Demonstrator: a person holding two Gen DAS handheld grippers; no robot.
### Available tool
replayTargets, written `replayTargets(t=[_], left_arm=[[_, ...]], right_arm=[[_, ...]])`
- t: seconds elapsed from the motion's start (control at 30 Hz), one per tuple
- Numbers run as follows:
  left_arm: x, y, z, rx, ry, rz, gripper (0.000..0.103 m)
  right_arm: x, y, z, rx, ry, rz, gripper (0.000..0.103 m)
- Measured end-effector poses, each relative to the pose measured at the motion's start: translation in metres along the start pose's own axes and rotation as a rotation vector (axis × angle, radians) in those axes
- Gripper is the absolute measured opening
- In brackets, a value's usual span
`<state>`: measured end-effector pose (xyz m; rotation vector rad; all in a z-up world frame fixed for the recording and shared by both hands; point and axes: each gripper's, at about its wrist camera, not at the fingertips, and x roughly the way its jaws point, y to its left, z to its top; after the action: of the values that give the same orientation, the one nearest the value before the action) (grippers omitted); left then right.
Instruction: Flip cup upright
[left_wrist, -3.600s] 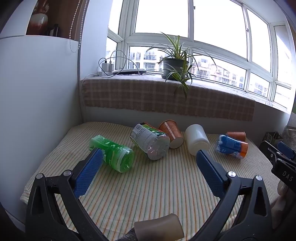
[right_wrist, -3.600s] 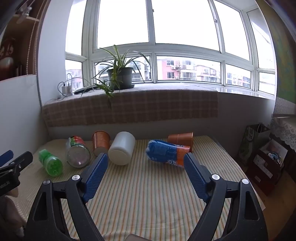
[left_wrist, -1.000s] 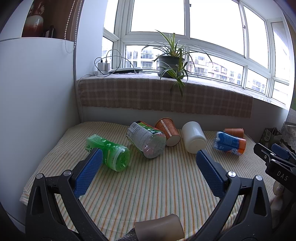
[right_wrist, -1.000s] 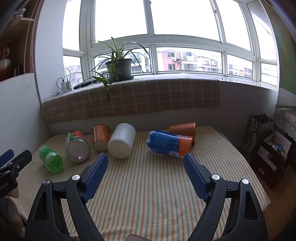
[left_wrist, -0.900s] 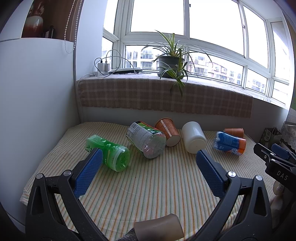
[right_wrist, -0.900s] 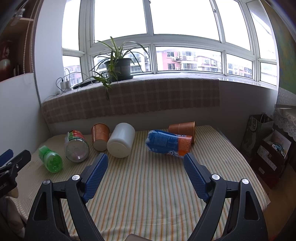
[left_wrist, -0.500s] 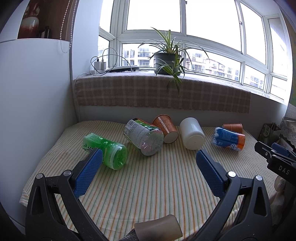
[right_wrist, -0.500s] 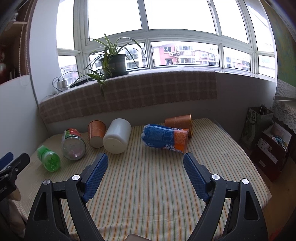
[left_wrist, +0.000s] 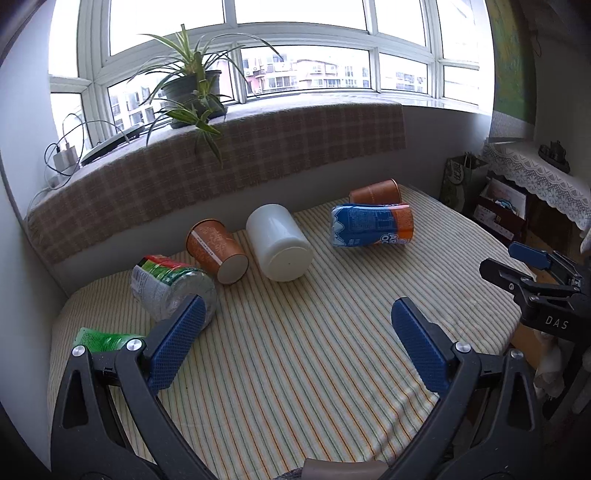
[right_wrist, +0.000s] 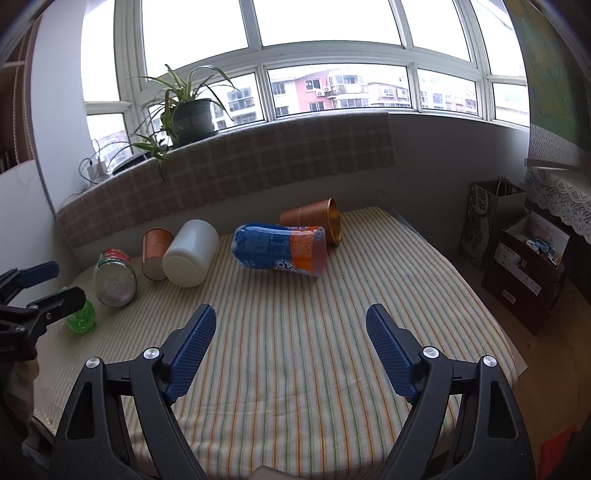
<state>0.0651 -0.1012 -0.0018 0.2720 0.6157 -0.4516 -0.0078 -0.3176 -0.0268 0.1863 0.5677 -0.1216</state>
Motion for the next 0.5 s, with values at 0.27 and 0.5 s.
replayTargets(t=[0.27, 0.5], left_arm=[[0.061, -0.067, 0.043, 0.352, 0.089, -0.021, 0.101], [0.118, -0.114, 0.074, 0.542, 0.172, -0.028, 0.098]], right_arm=[[0.001, -0.043, -0.010, 0.066, 0.040, -0.013, 0.083], [-0.004, -0.077, -0.023, 0.127, 0.063, -0.022, 0.083]])
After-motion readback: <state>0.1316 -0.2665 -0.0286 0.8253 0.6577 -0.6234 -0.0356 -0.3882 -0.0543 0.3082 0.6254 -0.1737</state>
